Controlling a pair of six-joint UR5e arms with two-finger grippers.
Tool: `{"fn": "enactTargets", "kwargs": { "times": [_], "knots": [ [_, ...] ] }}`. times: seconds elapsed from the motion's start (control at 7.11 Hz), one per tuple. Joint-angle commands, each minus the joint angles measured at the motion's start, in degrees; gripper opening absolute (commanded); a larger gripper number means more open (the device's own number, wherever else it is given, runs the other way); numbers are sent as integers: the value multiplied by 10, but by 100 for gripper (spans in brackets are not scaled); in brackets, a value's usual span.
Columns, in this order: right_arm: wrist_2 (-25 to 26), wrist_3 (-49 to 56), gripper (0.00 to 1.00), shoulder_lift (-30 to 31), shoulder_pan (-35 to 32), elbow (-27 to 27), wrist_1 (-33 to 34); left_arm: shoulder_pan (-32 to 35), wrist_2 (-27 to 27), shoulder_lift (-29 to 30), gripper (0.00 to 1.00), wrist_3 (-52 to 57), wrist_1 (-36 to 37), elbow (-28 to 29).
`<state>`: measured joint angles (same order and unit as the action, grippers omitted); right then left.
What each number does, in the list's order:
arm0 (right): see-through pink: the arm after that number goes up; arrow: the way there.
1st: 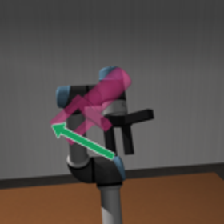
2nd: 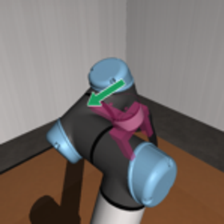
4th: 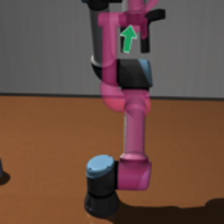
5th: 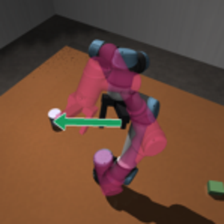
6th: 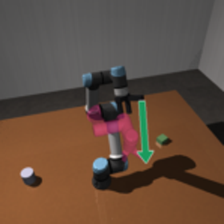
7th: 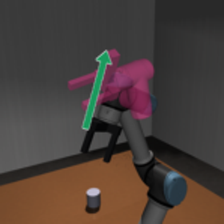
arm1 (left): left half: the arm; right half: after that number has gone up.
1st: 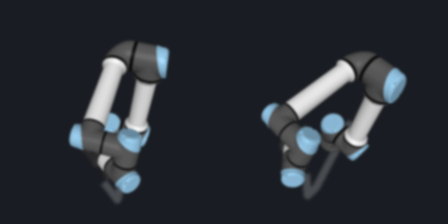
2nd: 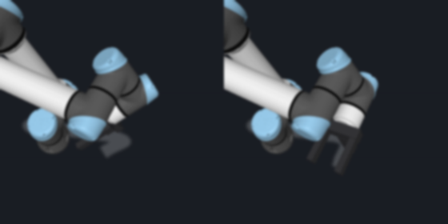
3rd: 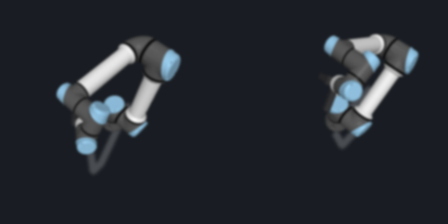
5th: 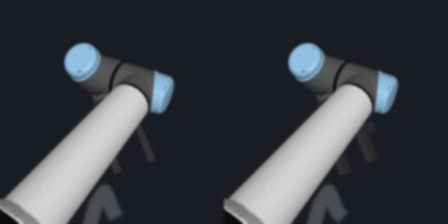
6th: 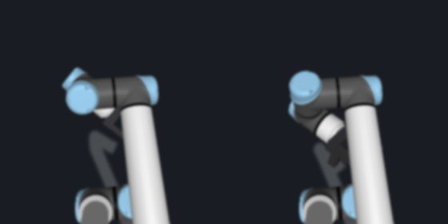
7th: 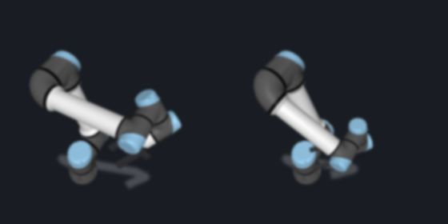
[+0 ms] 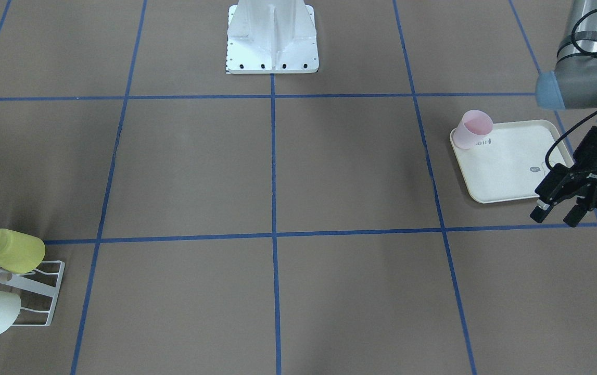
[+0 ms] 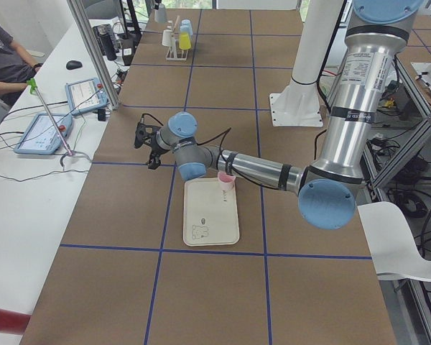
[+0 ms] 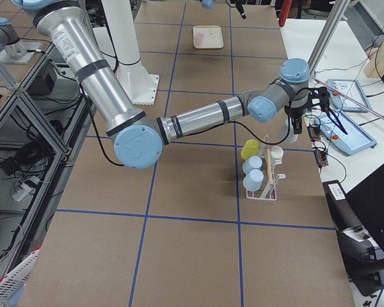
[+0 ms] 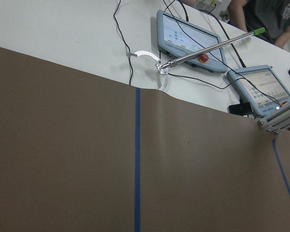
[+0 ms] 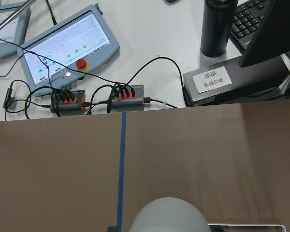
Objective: Transfer IKEA cup to right arm and place on rack
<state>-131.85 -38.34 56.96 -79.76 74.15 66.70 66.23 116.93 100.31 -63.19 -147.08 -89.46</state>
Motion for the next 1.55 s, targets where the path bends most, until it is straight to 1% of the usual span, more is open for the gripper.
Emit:
{"fn": "enactTargets", "kwargs": {
  "times": [0.0, 0.28, 0.7, 0.98, 1.27, 1.41],
  "knots": [
    [-2, 30, 18, -5, -7, -54, 4, 0, -1, -6, 99, 2, 6, -12],
    [-2, 37, 18, 6, -7, -71, 4, 0, -4, -7, 99, -2, 7, -19],
    [-3, 41, 18, 12, -6, -74, 3, -1, -4, -7, 99, -5, 7, -21],
    [-3, 41, 20, 13, -3, -82, 1, -1, -4, -7, 99, -5, 7, -21],
    [-3, 40, 24, 16, -2, -83, 1, -1, -4, -6, 99, -7, 7, -26],
    [-3, 41, 29, 18, -2, -84, 1, -1, -3, -6, 99, -7, 7, -26]
  ]
}}
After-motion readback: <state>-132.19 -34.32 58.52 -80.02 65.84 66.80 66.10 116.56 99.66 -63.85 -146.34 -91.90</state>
